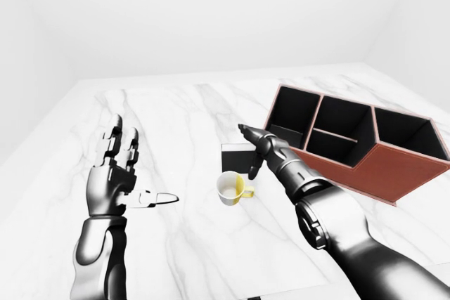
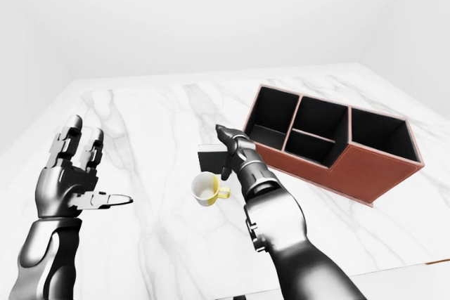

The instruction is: Pick up the book and place it in the caddy.

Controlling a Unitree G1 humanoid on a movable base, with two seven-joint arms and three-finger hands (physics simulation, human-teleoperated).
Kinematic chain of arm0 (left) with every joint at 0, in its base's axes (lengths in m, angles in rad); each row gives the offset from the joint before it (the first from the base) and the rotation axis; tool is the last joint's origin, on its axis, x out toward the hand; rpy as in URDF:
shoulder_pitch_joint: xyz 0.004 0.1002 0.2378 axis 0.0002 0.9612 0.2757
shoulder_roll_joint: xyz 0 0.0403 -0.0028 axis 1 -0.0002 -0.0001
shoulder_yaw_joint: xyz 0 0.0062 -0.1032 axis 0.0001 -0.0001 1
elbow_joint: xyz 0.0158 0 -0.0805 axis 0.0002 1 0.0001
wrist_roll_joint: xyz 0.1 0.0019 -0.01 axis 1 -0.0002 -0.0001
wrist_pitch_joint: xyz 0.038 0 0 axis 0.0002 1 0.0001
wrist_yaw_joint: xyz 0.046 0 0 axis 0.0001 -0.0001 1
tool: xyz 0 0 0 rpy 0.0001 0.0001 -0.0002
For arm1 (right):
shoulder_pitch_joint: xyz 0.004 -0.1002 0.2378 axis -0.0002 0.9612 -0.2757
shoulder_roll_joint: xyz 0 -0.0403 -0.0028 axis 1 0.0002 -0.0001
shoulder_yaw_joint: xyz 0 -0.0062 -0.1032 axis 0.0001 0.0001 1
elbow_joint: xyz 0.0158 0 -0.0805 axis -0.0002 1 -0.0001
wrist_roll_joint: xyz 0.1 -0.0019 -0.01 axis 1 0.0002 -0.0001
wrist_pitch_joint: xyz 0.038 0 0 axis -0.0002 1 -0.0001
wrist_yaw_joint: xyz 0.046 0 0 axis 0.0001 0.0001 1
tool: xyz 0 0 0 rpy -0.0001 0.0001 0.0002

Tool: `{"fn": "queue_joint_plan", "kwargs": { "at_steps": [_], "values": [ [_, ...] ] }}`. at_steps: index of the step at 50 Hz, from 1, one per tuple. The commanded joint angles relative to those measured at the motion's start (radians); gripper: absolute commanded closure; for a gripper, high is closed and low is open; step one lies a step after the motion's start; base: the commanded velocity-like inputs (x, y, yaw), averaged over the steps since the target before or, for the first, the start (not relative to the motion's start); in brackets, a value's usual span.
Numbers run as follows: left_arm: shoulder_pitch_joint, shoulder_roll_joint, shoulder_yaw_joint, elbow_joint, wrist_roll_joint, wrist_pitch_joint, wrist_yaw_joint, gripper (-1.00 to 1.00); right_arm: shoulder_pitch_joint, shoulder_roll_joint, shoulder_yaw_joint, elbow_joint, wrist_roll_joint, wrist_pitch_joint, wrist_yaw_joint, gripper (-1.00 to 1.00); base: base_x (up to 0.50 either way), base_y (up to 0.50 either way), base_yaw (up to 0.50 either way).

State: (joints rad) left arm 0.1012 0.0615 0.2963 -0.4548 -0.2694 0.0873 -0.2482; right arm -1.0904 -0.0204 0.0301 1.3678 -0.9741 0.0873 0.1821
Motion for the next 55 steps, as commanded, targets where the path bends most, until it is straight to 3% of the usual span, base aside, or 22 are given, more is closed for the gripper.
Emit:
{"fn": "queue_joint_plan", "kwargs": {
  "at_steps": [1, 26, 28, 29, 55],
  "values": [
    [0.004, -0.001, 0.005, 0.004, -0.005, 0.0, -0.002, -1.0, -0.001, 0.009, -0.005, 0.003, -0.008, 0.0, -0.002, -1.0, 0.0, 0.0, 0.0],
    [0.031, -0.006, 0.042, 0.006, -0.037, 0.0, -0.025, -1.0, 0.033, 0.046, 0.002, 0.01, -0.046, 0.0, 0.01, -0.99, 0.0, 0.0, 0.0],
    [0.032, -0.005, 0.051, 0.023, -0.038, 0.0, -0.03, -1.0, 0.027, 0.044, -0.002, 0.01, -0.045, 0.0, 0.0, 0.87, 0.0, 0.0, 0.0],
    [0.033, -0.005, 0.053, 0.028, -0.039, 0.0, -0.031, -1.0, 0.027, 0.043, -0.004, 0.01, -0.045, 0.0, -0.016, 1.0, 0.0, 0.0, 0.0],
    [0.045, -0.005, 0.081, 0.051, -0.073, 0.0, -0.037, -1.0, -0.006, 0.024, -0.035, 0.01, -0.008, 0.0, -0.184, 1.0, 0.0, 0.0, 0.0]
  ]
}}
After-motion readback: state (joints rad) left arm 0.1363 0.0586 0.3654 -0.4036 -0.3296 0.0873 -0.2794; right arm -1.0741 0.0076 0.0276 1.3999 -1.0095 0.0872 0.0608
